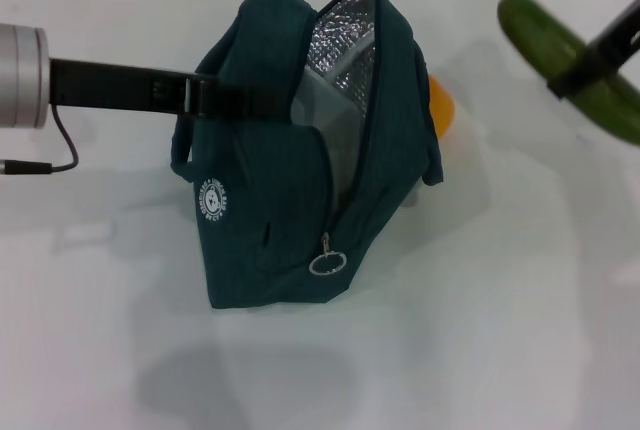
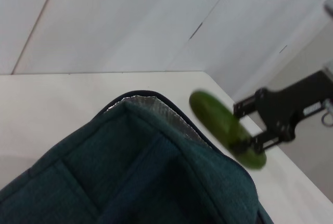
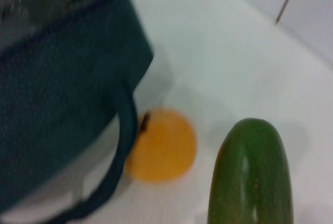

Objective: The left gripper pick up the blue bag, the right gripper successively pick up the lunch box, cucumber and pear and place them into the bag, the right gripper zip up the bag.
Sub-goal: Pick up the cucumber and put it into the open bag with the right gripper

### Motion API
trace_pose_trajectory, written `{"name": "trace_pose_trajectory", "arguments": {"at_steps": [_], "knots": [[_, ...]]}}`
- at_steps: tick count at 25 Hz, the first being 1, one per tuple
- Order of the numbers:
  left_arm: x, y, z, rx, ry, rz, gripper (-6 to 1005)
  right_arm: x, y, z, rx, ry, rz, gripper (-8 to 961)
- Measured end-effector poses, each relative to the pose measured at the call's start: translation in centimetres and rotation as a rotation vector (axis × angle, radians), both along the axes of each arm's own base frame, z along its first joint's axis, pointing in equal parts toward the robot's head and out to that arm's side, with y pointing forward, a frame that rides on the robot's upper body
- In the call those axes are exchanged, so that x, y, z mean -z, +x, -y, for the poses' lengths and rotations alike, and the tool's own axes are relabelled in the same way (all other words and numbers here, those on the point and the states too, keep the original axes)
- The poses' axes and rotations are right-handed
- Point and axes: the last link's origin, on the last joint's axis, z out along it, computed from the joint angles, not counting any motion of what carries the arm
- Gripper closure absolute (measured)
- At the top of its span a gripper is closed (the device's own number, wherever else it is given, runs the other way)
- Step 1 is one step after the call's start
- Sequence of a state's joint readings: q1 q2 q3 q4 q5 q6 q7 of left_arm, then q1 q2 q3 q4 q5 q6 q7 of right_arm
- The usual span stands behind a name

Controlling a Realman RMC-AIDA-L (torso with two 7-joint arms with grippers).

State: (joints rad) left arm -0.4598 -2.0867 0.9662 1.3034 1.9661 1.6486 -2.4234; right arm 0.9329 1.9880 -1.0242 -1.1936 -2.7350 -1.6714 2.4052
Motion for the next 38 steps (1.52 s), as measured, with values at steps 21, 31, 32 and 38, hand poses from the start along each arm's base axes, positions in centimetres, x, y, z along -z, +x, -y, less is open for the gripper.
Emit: {"name": "trace_pose_trajectory", "arguments": {"at_steps": [21, 31, 32, 38], "knots": [[-0.3, 0.2, -0.1, 0.003, 0.014, 0.03, 959, -0.1, -9.5, 2.3, -0.571, 0.012, -0.492, 313], [-0.2, 0.1, 0.0, -0.005, 0.013, 0.042, 960, 2.0, -7.8, 3.4, -0.713, -0.004, -0.732, 311], [-0.2, 0.1, 0.0, -0.008, 0.011, 0.043, 960, 2.2, -7.6, 3.4, -0.713, -0.002, -0.744, 311], [0.1, -0.3, -0.1, -0.027, 0.006, 0.049, 960, 3.7, -4.5, 2.7, -0.656, 0.022, -0.85, 310]]}}
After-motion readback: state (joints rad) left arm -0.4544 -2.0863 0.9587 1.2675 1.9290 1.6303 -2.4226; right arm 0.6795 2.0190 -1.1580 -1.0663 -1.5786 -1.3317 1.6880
